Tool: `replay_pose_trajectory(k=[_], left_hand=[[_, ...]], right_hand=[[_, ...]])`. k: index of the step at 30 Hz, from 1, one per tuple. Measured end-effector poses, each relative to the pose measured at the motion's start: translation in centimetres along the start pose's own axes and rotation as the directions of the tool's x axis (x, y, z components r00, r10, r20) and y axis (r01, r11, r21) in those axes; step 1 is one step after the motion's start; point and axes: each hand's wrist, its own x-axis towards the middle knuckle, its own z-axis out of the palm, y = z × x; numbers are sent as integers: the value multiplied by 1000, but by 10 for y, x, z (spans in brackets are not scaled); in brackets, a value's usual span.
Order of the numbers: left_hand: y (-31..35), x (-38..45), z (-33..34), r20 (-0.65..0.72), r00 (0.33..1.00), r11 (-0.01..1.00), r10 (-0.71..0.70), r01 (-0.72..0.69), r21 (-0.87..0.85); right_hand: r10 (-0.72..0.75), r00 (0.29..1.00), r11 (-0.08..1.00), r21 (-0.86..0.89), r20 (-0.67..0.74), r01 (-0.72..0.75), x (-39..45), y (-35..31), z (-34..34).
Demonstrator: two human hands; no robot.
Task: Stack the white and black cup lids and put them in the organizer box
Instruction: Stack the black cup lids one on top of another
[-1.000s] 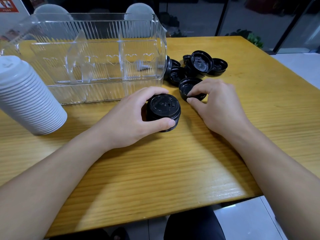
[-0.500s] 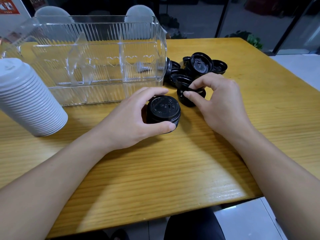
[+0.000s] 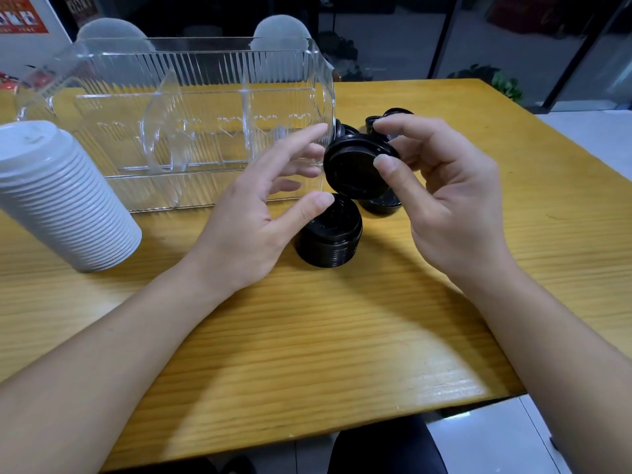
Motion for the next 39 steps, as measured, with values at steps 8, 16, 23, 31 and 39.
replay_pose_trajectory(k=[8,16,23,31,39], left_hand=[[8,-2,-1,44,995,996,84,-84,10],[11,-3,-1,67,990,989,121,-126,76],[12,-3,-1,-32,994,989,108,-104,108],[14,-4,-1,-106,989,985,100,-83,154],[18,-6,0,-86,995,978,60,-41,207]], right_hand=[[152,986,957,241,63,-162,2,-1,0],[185,969,935,273,164,-225,-1,1,3],[115,974,986,100,194,-136,-3,-3,5],[78,960,997,-51,269,-66,-7,-7,5],[80,959,994,55,273,-99,-8,-5,5]])
